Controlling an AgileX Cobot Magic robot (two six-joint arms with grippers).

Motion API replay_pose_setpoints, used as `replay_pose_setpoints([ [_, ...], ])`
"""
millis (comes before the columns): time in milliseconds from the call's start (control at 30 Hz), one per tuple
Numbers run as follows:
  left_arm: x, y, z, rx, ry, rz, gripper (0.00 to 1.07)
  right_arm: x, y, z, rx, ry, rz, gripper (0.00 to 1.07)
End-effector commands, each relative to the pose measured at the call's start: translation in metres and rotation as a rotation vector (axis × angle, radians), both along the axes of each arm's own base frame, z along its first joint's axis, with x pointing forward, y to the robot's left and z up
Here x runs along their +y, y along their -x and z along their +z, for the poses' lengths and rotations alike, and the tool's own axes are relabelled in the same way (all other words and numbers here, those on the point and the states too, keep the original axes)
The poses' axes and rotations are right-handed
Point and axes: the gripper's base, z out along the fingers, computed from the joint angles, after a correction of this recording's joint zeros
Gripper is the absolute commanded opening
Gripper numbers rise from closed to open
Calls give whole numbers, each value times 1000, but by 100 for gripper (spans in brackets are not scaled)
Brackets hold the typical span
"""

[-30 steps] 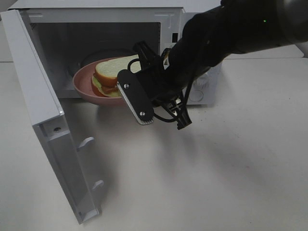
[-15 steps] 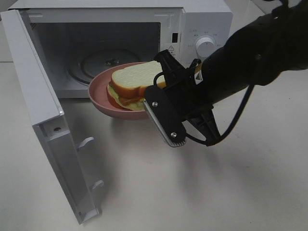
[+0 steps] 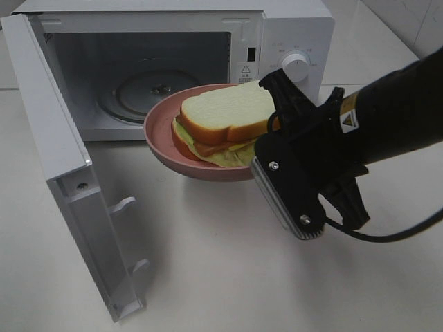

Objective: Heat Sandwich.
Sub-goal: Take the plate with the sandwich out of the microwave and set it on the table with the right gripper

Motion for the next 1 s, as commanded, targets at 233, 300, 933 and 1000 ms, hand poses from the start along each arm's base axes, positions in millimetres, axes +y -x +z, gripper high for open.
replay_pose_setpoints([
  [233, 0, 2, 1, -29, 3, -5, 98, -28, 33, 12, -30, -36, -19, 0],
  [300, 0, 2, 1, -29, 3, -5, 98, -32, 38, 13, -23, -40, -30, 0],
  [933, 0, 2, 1, -29, 3, -5, 98, -71, 80, 17, -20, -50, -114, 1],
  [1000, 0, 2, 1, -29, 3, -5, 98, -77, 84, 18, -19, -46, -154, 1],
])
